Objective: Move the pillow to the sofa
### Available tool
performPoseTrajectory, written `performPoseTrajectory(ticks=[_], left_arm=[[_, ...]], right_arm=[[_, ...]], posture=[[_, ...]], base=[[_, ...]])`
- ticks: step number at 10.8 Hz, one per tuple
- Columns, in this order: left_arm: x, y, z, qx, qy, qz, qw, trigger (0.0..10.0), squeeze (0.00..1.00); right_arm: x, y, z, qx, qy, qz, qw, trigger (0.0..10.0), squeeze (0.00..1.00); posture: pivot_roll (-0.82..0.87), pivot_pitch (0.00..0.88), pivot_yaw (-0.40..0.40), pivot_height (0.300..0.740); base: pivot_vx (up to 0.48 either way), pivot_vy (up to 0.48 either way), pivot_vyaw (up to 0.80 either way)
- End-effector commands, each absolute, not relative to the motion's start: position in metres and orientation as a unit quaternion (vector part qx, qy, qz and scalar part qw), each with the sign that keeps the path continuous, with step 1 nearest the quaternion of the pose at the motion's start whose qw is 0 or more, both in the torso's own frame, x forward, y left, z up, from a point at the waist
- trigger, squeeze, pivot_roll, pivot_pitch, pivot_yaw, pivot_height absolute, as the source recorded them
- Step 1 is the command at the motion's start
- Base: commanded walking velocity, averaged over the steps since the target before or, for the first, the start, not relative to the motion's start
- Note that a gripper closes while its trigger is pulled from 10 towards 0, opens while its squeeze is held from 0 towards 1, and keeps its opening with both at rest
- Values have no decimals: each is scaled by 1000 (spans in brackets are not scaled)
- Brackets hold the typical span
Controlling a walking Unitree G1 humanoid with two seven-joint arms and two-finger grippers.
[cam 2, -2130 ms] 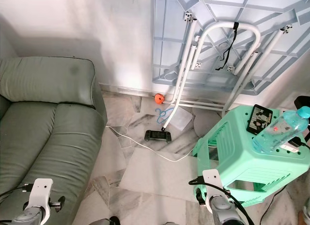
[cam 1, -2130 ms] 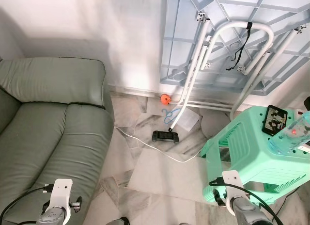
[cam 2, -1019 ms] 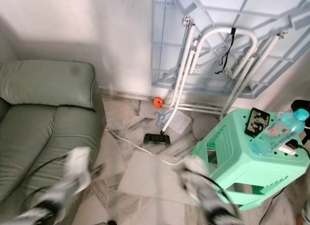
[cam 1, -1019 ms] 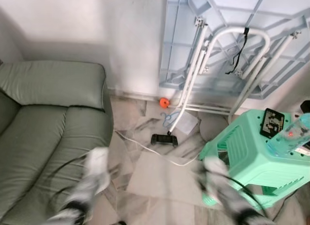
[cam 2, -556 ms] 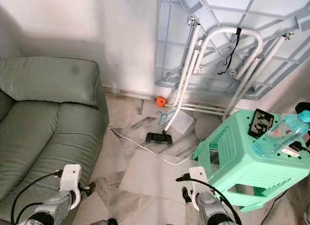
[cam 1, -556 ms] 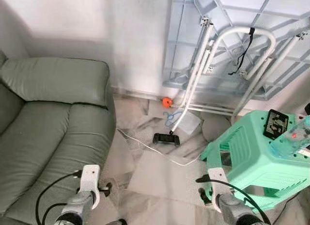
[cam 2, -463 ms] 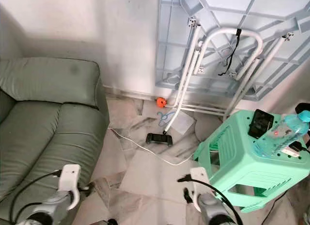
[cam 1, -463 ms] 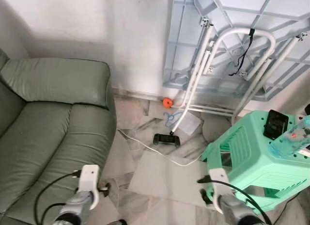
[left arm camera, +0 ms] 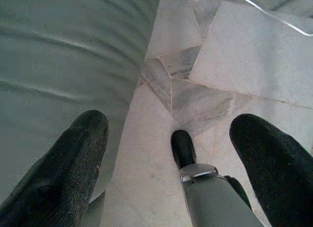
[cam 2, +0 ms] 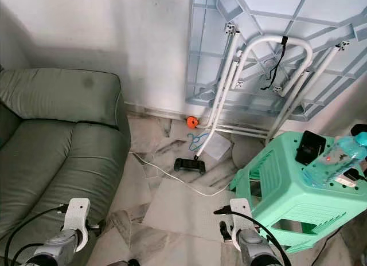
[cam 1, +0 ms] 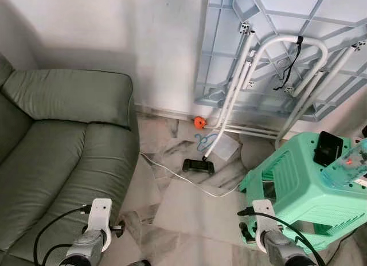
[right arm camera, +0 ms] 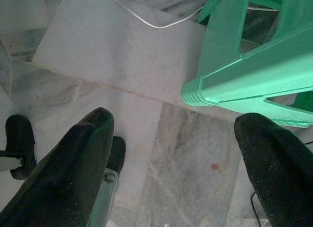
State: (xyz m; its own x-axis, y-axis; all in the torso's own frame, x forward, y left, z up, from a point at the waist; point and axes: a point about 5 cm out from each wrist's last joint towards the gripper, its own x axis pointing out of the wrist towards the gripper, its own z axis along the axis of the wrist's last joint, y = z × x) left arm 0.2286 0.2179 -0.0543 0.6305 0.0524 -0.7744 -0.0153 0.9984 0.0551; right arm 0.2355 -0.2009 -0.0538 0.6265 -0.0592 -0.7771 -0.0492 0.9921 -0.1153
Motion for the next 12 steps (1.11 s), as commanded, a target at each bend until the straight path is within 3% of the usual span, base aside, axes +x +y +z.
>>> performPoseTrajectory(ticks=[1,5,12], left_arm=[[224,219,-57,32,432,14,901,10000,0],[216,218,-61,46,443,-5,896,10000,0],[213,216,-64,50,446,-17,894,10000,0]], right_arm=[[234,-205,-54,-54,432,-8,900,10000,0],[234,-204,-54,-72,427,9,901,10000,0],[231,-204,-56,-89,431,24,898,10000,0]], posture=[[-105,74,-26,740],[-107,76,-26,740],[-109,81,-35,740]], base=[[0,0,0],[0,0,0],[0,0,800]])
